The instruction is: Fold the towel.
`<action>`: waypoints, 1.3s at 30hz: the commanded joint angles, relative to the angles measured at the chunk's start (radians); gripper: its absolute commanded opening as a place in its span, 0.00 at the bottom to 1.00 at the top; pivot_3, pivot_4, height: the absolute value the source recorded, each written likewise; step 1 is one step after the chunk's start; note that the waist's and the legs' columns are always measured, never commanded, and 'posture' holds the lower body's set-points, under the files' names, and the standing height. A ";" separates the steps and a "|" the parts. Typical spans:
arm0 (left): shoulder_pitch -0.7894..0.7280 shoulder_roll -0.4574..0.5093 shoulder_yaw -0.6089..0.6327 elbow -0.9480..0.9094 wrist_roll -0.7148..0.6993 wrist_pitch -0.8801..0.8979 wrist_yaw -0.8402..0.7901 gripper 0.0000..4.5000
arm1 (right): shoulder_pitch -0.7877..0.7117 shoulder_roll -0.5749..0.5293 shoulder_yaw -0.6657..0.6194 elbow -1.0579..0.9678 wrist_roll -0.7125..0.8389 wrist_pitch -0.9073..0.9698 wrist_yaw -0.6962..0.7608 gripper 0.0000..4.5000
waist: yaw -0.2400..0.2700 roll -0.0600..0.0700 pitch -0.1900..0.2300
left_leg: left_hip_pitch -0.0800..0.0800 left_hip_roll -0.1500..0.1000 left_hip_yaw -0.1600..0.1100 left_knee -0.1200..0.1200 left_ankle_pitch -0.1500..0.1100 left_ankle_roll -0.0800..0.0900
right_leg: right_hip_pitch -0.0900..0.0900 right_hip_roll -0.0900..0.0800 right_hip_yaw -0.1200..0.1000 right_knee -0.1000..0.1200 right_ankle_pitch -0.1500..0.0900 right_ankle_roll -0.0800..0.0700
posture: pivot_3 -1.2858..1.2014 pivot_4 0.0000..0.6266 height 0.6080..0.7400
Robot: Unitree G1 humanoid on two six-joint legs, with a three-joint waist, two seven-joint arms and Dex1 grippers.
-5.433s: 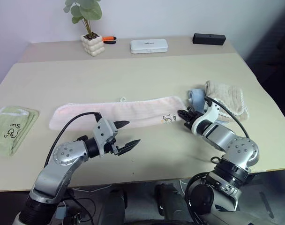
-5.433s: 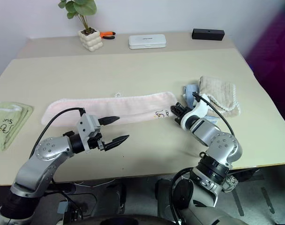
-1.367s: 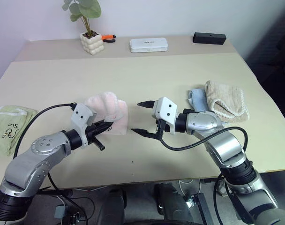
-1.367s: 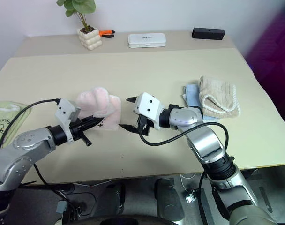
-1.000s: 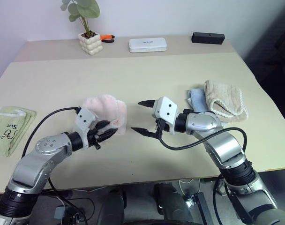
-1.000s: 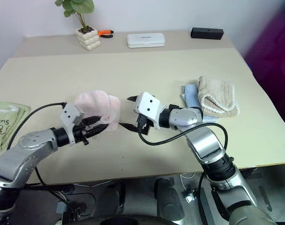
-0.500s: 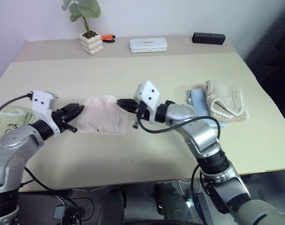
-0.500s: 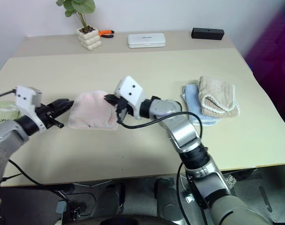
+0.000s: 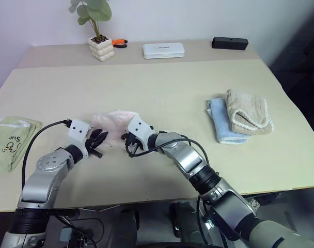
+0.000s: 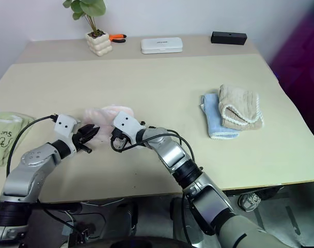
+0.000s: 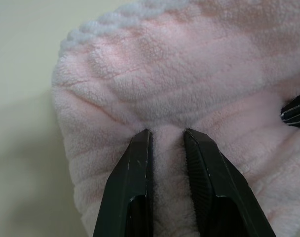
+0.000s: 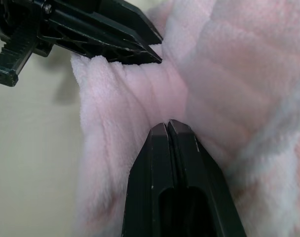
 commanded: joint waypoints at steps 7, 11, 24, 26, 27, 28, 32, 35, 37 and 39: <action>-0.026 -0.054 0.382 -0.112 -0.343 0.230 0.129 0.60 | 0.051 -0.181 -0.128 -0.402 0.097 0.027 0.132 0.71 | -0.001 -0.001 0.001 | -0.001 0.000 -0.002 0.000 0.000 0.000 | -0.001 0.000 -0.001 0.000 0.000 0.000 | 0.52 0.24 0.98; -0.019 -0.064 0.428 -0.087 -0.479 0.444 0.201 0.98 | 0.088 -0.281 -0.150 -0.549 0.134 0.022 0.207 1.00 | 0.000 -0.001 0.001 | -0.001 0.000 -0.001 0.000 0.000 0.000 | 0.000 0.000 -0.001 0.000 0.000 0.000 | 0.52 0.24 0.98; -0.104 -0.186 0.377 -0.014 -0.696 0.690 0.326 0.93 | 0.095 -0.385 -0.179 -0.634 0.192 -0.001 0.277 1.00 | 0.002 -0.002 0.001 | -0.001 0.000 -0.002 0.001 0.000 0.000 | 0.000 0.000 -0.001 0.000 0.000 0.000 | 0.52 0.24 0.98; -0.108 -0.192 0.365 -0.005 -0.692 0.691 0.321 0.80 | 0.096 -0.382 -0.178 -0.638 0.195 -0.001 0.271 1.00 | 0.003 -0.002 0.001 | -0.001 0.000 -0.002 0.001 0.000 0.000 | 0.000 0.000 -0.001 0.000 0.000 0.000 | 0.52 0.24 0.98; -0.108 -0.192 0.362 -0.005 -0.690 0.691 0.317 0.69 | 0.095 -0.382 -0.178 -0.639 0.195 -0.001 0.269 1.00 | 0.004 -0.002 0.001 | -0.001 0.000 -0.002 0.002 0.000 0.000 | 0.000 0.000 -0.001 0.000 0.000 0.000 | 0.52 0.24 0.98; -0.107 -0.196 0.360 -0.009 -0.694 0.690 0.314 0.58 | 0.097 -0.382 -0.177 -0.641 0.195 -0.001 0.268 1.00 | 0.005 -0.002 0.001 | -0.001 0.000 -0.002 0.002 0.000 0.000 | 0.001 0.000 -0.001 0.000 0.000 0.000 | 0.52 0.24 0.98; -0.105 -0.216 0.361 -0.027 -0.713 0.682 0.314 0.14 | 0.110 -0.391 -0.174 -0.646 0.184 -0.003 0.260 1.00 | 0.007 -0.002 0.001 | -0.001 -0.001 -0.002 0.002 0.000 0.000 | 0.001 0.000 -0.001 0.000 0.000 0.000 | 0.52 0.24 0.98; -0.104 -0.237 0.370 -0.041 -0.722 0.662 0.322 0.01 | 0.121 -0.397 -0.170 -0.647 0.182 -0.006 0.261 1.00 | 0.007 -0.002 0.001 | -0.001 -0.001 -0.002 0.002 0.000 0.000 | 0.001 0.000 -0.001 0.000 0.000 0.000 | 0.52 0.24 0.98; -0.108 -0.240 0.373 -0.054 -0.713 0.637 0.319 0.01 | 0.120 -0.396 -0.169 -0.642 0.180 -0.008 0.259 1.00 | 0.007 -0.002 0.001 | -0.001 -0.001 -0.002 0.002 0.000 0.000 | 0.001 0.000 -0.001 0.000 0.000 0.000 | 0.52 0.24 0.98; -0.138 -0.243 0.411 -0.070 -0.694 0.553 0.318 0.01 | 0.121 -0.396 -0.169 -0.632 0.175 -0.012 0.256 1.00 | 0.007 -0.002 0.001 | -0.001 0.000 -0.002 0.002 0.000 0.000 | 0.001 0.000 -0.001 0.000 0.000 0.000 | 0.52 0.24 0.98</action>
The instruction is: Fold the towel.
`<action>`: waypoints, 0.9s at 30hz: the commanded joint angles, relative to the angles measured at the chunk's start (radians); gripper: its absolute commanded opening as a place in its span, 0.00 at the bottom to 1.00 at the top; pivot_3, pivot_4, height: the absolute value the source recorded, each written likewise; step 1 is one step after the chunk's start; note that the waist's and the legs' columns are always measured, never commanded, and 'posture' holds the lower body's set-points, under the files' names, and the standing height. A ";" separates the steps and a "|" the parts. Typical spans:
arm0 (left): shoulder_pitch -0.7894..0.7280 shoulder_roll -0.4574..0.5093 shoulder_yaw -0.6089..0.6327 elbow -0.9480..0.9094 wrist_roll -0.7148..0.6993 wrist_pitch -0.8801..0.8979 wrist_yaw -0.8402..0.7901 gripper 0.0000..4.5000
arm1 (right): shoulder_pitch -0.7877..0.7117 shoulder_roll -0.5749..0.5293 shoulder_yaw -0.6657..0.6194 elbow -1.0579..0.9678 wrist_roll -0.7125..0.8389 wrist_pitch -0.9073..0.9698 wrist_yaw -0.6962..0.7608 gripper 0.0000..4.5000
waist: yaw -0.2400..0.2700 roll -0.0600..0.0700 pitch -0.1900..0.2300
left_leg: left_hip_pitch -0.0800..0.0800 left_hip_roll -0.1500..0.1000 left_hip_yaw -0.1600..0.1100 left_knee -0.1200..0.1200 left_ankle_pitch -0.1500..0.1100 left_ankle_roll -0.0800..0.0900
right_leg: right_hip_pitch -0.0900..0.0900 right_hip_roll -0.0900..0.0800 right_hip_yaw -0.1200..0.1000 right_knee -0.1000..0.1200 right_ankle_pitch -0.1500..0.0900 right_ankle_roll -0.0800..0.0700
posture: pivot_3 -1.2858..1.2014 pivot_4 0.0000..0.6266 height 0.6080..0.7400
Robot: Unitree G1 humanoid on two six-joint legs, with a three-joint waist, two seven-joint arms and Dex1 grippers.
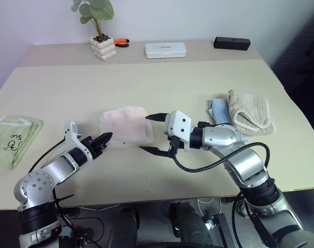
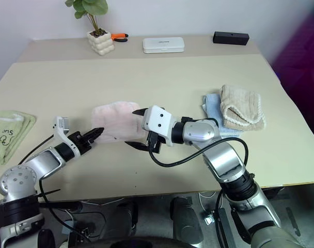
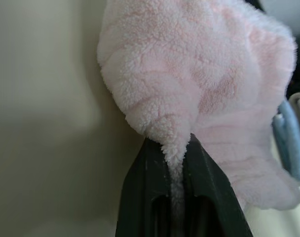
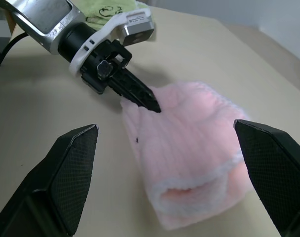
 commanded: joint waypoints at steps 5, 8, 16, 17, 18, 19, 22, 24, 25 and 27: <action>-0.165 0.018 0.238 -0.012 0.009 -0.337 0.136 0.01 | 0.012 -0.017 -0.018 -0.013 -0.006 -0.043 -0.005 1.00 | 0.000 -0.001 0.000 | 0.000 0.000 0.000 0.000 0.000 0.000 | 0.000 0.000 0.000 0.000 0.000 0.000 | 0.52 0.24 0.98; -0.207 0.054 0.345 0.023 0.031 -0.453 0.218 0.01 | 0.014 -0.023 -0.019 -0.007 -0.006 -0.051 -0.002 1.00 | -0.008 -0.001 0.000 | 0.000 0.000 0.001 -0.001 0.000 0.000 | 0.000 0.000 0.001 -0.001 0.000 0.000 | 0.52 0.24 0.98; -0.008 0.034 0.541 0.080 0.026 -0.583 0.323 0.01 | 0.014 -0.031 -0.014 0.025 -0.007 -0.086 0.015 1.00 | 0.002 -0.002 0.000 | 0.000 0.000 0.001 -0.001 0.000 0.000 | 0.000 0.000 0.000 -0.001 0.000 0.000 | 0.52 0.24 0.98; 0.026 0.008 0.550 0.072 0.021 -0.594 0.332 0.01 | 0.013 -0.031 -0.012 0.031 -0.009 -0.092 0.018 1.00 | 0.005 -0.002 0.000 | 0.000 0.000 0.001 0.000 0.000 0.000 | 0.001 -0.001 0.000 -0.001 0.000 0.000 | 0.52 0.24 0.98; 0.051 -0.016 0.560 0.065 0.011 -0.606 0.339 0.01 | 0.013 -0.031 -0.011 0.037 -0.010 -0.097 0.021 1.00 | 0.008 -0.003 -0.001 | 0.000 0.000 0.001 0.000 0.000 -0.001 | 0.001 -0.001 0.000 -0.001 0.000 0.000 | 0.52 0.24 0.98; 0.075 -0.041 0.568 0.062 0.003 -0.618 0.347 0.01 | 0.012 -0.034 -0.007 0.044 -0.014 -0.103 0.025 1.00 | 0.012 -0.003 -0.001 | 0.000 0.000 0.001 0.000 0.000 -0.001 | 0.001 -0.001 0.000 -0.002 0.000 0.000 | 0.52 0.24 0.98; 0.128 -0.075 0.554 0.053 -0.006 -0.636 0.347 0.01 | 0.011 -0.039 -0.001 0.056 -0.022 -0.119 0.038 1.00 | 0.022 -0.007 -0.003 | 0.000 0.000 0.001 0.001 0.000 -0.001 | 0.001 0.000 0.000 -0.002 0.000 0.000 | 0.52 0.24 0.98; 0.133 -0.077 0.547 0.051 -0.023 -0.648 0.338 0.17 | 0.008 -0.039 0.000 0.066 -0.027 -0.127 0.045 1.00 | 0.024 -0.008 -0.003 | 0.000 0.000 0.000 0.001 0.000 -0.001 | 0.001 0.000 0.000 -0.002 0.000 0.000 | 0.52 0.24 0.98; 0.133 -0.073 0.547 0.054 -0.030 -0.655 0.340 0.24 | 0.006 -0.040 0.001 0.071 -0.029 -0.132 0.048 1.00 | 0.024 -0.008 -0.003 | 0.000 0.000 0.000 0.001 0.000 -0.001 | 0.001 0.000 0.000 -0.002 0.000 0.000 | 0.52 0.24 0.98; 0.131 -0.059 0.555 0.059 -0.038 -0.671 0.352 0.46 | 0.005 -0.040 0.000 0.079 -0.033 -0.138 0.052 1.00 | 0.023 -0.008 -0.003 | 0.000 0.000 0.001 0.001 0.001 -0.001 | 0.001 0.000 0.000 -0.002 0.000 0.000 | 0.52 0.24 0.98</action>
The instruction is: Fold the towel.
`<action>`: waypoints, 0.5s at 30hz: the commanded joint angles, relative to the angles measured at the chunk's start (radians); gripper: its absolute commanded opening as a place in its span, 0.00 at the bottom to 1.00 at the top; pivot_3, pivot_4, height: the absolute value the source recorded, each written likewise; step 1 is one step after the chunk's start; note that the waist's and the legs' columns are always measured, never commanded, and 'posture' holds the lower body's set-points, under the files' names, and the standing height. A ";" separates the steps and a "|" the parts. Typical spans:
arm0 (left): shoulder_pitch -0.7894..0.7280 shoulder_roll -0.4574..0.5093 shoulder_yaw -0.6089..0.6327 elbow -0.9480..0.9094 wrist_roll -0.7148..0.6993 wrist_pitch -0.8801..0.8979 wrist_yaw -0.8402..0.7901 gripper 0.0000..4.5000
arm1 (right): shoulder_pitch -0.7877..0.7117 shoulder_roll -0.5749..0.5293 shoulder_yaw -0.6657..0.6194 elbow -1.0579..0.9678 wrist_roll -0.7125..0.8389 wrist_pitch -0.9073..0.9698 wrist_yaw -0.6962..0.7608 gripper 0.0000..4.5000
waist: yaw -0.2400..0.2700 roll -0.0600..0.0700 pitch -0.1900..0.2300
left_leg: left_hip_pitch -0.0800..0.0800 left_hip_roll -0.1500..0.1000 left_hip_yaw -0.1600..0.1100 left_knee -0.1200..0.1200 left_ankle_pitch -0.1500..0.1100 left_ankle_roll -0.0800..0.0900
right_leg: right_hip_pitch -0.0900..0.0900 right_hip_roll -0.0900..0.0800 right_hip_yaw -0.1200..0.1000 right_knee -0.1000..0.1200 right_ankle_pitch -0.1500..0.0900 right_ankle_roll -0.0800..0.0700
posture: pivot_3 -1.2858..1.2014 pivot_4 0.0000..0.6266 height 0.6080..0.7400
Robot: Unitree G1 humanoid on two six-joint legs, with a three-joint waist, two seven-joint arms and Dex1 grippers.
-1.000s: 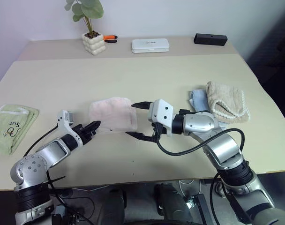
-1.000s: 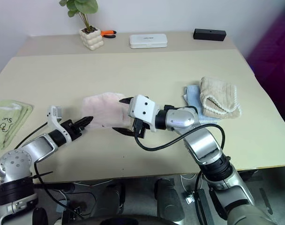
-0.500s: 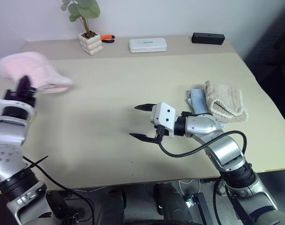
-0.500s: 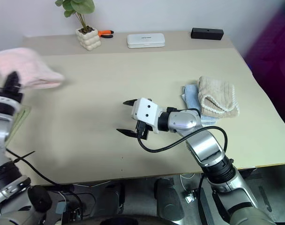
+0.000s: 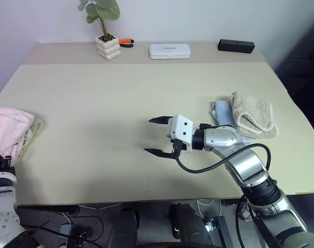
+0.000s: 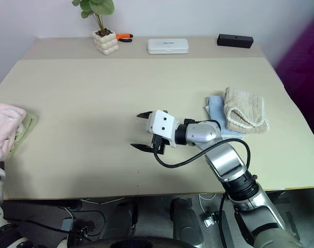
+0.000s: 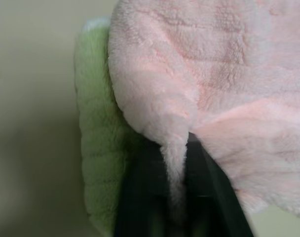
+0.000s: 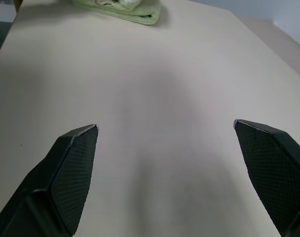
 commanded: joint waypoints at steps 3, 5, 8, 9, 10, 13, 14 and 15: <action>0.000 0.044 0.038 -0.039 -0.025 -0.073 0.018 0.81 | -0.013 -0.012 -0.014 0.002 -0.005 -0.033 0.016 1.00 | -0.001 0.000 0.000 | 0.000 0.000 0.000 0.000 0.000 0.000 | 0.000 0.000 0.000 0.000 0.000 0.000 | 0.52 0.24 0.98; 0.002 0.072 0.061 -0.047 -0.020 -0.112 0.019 0.91 | -0.014 -0.013 -0.014 0.006 -0.005 -0.035 0.021 1.00 | -0.004 0.000 0.000 | 0.000 0.000 0.000 0.000 0.000 0.000 | 0.000 0.000 0.000 0.000 0.000 0.000 | 0.52 0.24 0.98; 0.026 0.163 0.066 -0.064 0.034 -0.145 -0.023 0.91 | -0.021 -0.011 -0.011 0.018 -0.005 -0.040 0.032 1.00 | -0.005 0.000 0.000 | 0.000 0.000 0.000 -0.001 0.000 0.000 | 0.000 0.001 0.000 0.000 0.000 0.000 | 0.52 0.24 0.98; 0.038 0.198 0.054 -0.072 0.064 -0.152 -0.044 0.91 | -0.025 -0.011 -0.011 0.024 -0.005 -0.043 0.036 1.00 | -0.004 0.000 0.000 | 0.000 0.001 0.000 -0.001 0.000 0.000 | 0.000 0.001 0.000 0.000 0.000 0.000 | 0.52 0.24 0.98; 0.052 0.234 0.026 -0.087 0.103 -0.157 -0.078 0.91 | -0.029 -0.011 -0.012 0.031 -0.005 -0.046 0.039 1.00 | -0.004 0.000 0.000 | 0.000 0.001 0.000 -0.001 0.000 0.000 | 0.000 0.001 0.000 0.000 0.000 0.000 | 0.52 0.24 0.98; 0.082 0.289 -0.067 -0.141 0.183 -0.159 -0.157 0.91 | -0.036 -0.013 -0.027 0.050 0.003 -0.052 0.047 1.00 | 0.002 0.000 0.000 | 0.000 0.000 0.001 -0.001 0.000 0.000 | 0.000 0.000 0.000 -0.001 -0.002 -0.003 | 0.52 0.24 0.98; 0.087 0.302 -0.122 -0.175 0.204 -0.150 -0.191 0.91 | -0.037 -0.012 -0.038 0.059 0.008 -0.048 0.042 1.00 | 0.004 0.000 0.000 | 0.000 0.000 0.001 -0.001 0.000 0.000 | 0.000 0.000 0.000 -0.001 -0.002 -0.003 | 0.52 0.24 0.98; 0.091 0.318 -0.185 -0.202 0.227 -0.138 -0.234 0.91 | -0.039 -0.007 -0.046 0.065 0.009 -0.039 0.030 1.00 | 0.006 0.000 0.000 | 0.000 0.000 0.001 -0.001 0.000 -0.001 | 0.000 -0.001 0.000 -0.001 -0.002 -0.004 | 0.52 0.24 0.98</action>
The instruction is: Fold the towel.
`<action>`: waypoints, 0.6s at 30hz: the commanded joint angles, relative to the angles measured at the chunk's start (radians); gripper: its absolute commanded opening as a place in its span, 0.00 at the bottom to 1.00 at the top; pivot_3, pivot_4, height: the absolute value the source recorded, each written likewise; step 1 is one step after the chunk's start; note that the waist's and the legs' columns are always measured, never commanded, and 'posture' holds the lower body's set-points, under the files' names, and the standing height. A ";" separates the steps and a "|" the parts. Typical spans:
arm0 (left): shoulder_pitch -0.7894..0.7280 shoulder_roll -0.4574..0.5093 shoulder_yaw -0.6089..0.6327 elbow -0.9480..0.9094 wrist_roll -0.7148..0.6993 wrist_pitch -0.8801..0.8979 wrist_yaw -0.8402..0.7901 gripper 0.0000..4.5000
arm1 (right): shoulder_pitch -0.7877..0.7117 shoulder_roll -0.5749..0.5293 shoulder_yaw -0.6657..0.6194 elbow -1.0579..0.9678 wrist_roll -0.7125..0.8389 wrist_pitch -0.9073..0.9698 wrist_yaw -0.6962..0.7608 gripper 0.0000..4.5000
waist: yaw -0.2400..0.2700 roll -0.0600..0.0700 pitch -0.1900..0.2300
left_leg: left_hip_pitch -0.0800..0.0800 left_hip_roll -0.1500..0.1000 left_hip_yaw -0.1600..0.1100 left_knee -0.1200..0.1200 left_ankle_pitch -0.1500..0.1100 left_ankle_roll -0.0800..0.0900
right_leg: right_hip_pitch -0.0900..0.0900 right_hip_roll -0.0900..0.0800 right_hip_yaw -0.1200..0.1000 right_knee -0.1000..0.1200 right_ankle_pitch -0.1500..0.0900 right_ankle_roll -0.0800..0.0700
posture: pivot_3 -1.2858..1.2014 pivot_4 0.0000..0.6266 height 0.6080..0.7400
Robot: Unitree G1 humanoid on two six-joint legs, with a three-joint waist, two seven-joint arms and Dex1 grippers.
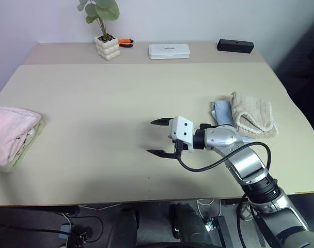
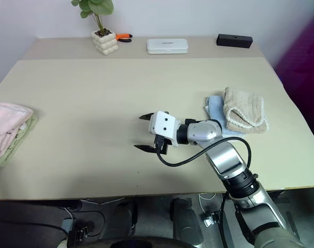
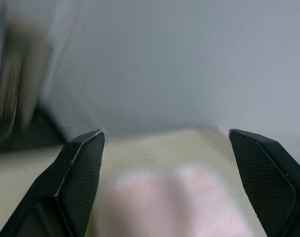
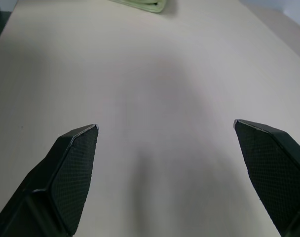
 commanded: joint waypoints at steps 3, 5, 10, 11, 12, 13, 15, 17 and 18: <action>0.012 0.052 -0.327 -0.158 0.151 0.035 -0.198 0.91 | -0.014 0.018 -0.066 0.016 0.006 0.019 -0.062 1.00 | -0.002 0.000 0.000 | 0.000 0.000 0.000 0.000 0.001 -0.001 | 0.000 0.000 0.000 0.000 0.000 0.000 | 0.52 0.24 0.98; -0.001 0.074 -0.596 -0.206 0.322 0.026 -0.271 0.91 | 0.014 0.036 -0.112 0.031 -0.004 0.077 -0.147 1.00 | -0.004 0.000 0.000 | 0.000 0.000 0.000 -0.001 0.001 -0.001 | 0.000 0.000 0.000 0.000 0.000 0.000 | 0.52 0.24 0.98; -0.037 0.041 -0.801 -0.199 0.468 -0.010 -0.334 0.91 | 0.105 0.068 -0.212 0.006 0.035 0.169 -0.256 1.00 | -0.019 0.000 0.000 | -0.001 0.000 0.001 -0.002 0.001 -0.001 | -0.002 0.001 0.001 0.000 0.002 0.003 | 0.52 0.24 0.98; -0.043 0.043 -0.828 -0.184 0.499 -0.023 -0.356 0.91 | 0.137 0.070 -0.236 -0.010 0.043 0.184 -0.277 1.00 | -0.021 0.000 0.000 | -0.001 0.001 0.001 -0.003 0.000 -0.001 | -0.003 0.001 0.002 0.000 0.002 0.003 | 0.52 0.24 0.98; -0.047 0.042 -0.846 -0.173 0.519 -0.029 -0.375 0.91 | 0.163 0.067 -0.253 -0.023 0.047 0.194 -0.291 1.00 | -0.021 0.001 0.000 | 0.000 0.001 0.000 -0.003 0.000 -0.001 | -0.003 0.002 0.001 0.001 0.002 0.003 | 0.52 0.24 0.98; -0.051 0.041 -0.857 -0.160 0.531 -0.036 -0.397 0.91 | 0.192 0.058 -0.266 -0.035 0.044 0.196 -0.300 1.00 | -0.024 0.002 0.001 | 0.000 0.001 0.000 -0.004 0.000 -0.001 | -0.003 0.002 0.001 0.002 0.002 0.003 | 0.52 0.24 0.98; -0.051 0.036 -0.860 -0.142 0.535 -0.041 -0.437 0.91 | 0.237 0.038 -0.281 -0.055 0.038 0.192 -0.307 1.00 | -0.028 0.002 0.001 | 0.000 0.001 0.000 -0.003 0.000 -0.001 | -0.003 0.003 0.001 0.002 0.002 0.003 | 0.52 0.24 0.98; -0.045 0.037 -0.855 -0.130 0.531 -0.041 -0.477 0.91 | 0.268 0.028 -0.303 -0.075 0.045 0.205 -0.319 1.00 | -0.032 0.002 0.001 | -0.001 0.001 0.001 -0.002 0.000 -0.001 | -0.003 0.002 0.001 0.002 0.002 0.003 | 0.52 0.24 0.98; -0.043 0.038 -0.852 -0.126 0.525 -0.040 -0.498 0.91 | 0.279 0.024 -0.312 -0.083 0.048 0.211 -0.323 1.00 | -0.033 0.002 0.001 | -0.001 0.001 0.001 -0.002 0.000 -0.001 | -0.003 0.002 0.001 0.002 0.002 0.003 | 0.52 0.24 0.98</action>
